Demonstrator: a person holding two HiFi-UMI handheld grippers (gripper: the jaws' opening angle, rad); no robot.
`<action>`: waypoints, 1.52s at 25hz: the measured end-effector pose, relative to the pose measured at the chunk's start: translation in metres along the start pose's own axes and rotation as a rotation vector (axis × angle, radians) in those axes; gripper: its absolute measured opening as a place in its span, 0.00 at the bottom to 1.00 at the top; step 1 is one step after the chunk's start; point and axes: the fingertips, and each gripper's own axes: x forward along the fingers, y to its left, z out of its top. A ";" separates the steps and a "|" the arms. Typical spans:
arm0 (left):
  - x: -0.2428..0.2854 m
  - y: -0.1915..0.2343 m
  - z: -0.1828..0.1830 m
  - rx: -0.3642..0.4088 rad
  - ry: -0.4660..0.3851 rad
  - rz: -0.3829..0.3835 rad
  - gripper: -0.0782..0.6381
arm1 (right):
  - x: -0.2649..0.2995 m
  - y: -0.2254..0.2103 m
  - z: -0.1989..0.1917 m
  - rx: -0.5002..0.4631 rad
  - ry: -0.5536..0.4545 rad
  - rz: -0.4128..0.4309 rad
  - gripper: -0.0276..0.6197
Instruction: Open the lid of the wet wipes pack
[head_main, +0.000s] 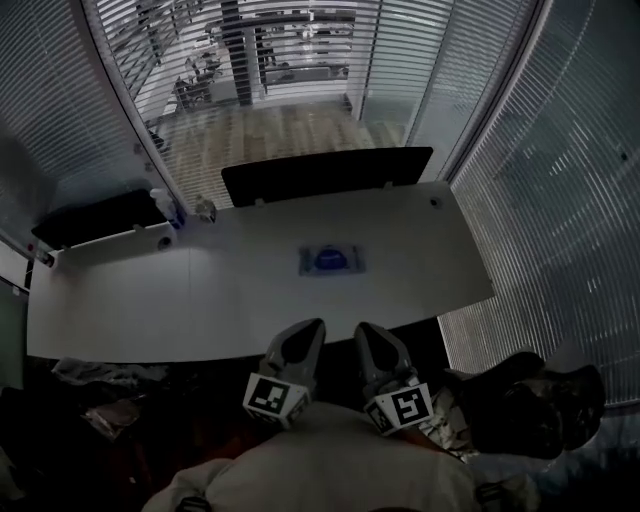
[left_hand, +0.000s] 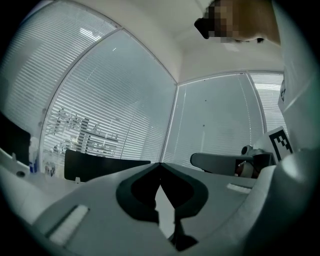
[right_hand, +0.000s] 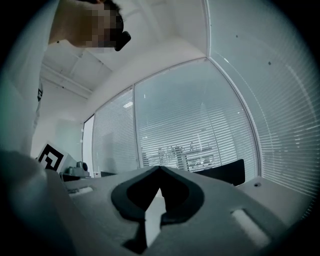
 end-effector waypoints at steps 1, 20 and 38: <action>0.004 0.008 0.002 -0.003 0.003 0.001 0.11 | 0.010 -0.001 0.000 0.000 0.003 0.000 0.05; 0.055 0.141 0.022 -0.034 0.018 0.017 0.11 | 0.145 -0.001 -0.009 -0.032 0.058 -0.004 0.04; 0.089 0.137 0.027 -0.002 0.041 0.055 0.11 | 0.168 -0.040 -0.008 0.011 0.040 0.017 0.05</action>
